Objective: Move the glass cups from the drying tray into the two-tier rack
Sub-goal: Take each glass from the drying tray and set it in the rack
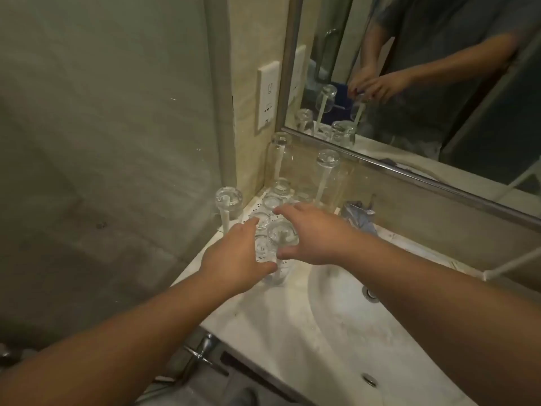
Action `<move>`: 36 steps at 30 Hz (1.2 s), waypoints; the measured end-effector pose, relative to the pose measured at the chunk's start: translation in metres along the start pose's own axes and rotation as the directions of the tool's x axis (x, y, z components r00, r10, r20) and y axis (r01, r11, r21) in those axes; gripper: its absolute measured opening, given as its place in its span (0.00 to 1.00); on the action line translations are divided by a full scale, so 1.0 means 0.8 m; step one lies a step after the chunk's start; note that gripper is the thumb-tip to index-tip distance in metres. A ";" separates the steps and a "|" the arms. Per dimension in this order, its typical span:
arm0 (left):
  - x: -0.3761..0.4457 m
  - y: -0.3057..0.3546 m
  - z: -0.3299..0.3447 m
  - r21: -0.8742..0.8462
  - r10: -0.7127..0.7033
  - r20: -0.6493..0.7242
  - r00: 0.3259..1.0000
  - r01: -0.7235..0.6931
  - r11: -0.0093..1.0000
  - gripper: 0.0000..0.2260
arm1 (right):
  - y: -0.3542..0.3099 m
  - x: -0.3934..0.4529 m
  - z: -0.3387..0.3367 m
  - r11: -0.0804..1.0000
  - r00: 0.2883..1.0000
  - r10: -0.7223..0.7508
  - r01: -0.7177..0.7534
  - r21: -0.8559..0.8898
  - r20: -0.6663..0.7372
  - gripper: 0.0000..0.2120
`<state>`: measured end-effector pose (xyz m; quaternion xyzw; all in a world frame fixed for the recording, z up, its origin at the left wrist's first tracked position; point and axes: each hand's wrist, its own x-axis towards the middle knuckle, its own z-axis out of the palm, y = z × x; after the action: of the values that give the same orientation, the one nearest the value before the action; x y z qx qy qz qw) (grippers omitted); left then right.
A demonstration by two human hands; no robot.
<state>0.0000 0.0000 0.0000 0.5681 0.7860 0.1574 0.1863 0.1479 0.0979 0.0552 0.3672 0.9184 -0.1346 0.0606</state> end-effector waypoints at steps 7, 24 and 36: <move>0.027 -0.006 0.031 -0.118 -0.050 0.142 0.989 0.067 0.991 0.50 | -0.005 0.022 0.020 0.997 0.997 0.082 -0.082 0.003 0.014 0.42; 0.036 -0.010 0.059 -0.333 -0.016 0.068 0.998 0.038 0.942 0.28 | -0.003 0.037 0.026 0.996 0.996 0.088 -0.087 0.029 -0.011 0.35; 0.030 -0.008 0.039 -0.372 0.028 0.063 0.998 -0.003 0.928 0.32 | -0.008 0.033 0.000 0.998 0.998 0.065 -0.065 0.025 -0.006 0.31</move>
<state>0.0025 0.0223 -0.0335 0.5335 0.7308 0.2859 0.3155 0.1241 0.1109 0.0505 0.3979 0.9044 -0.1428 0.0573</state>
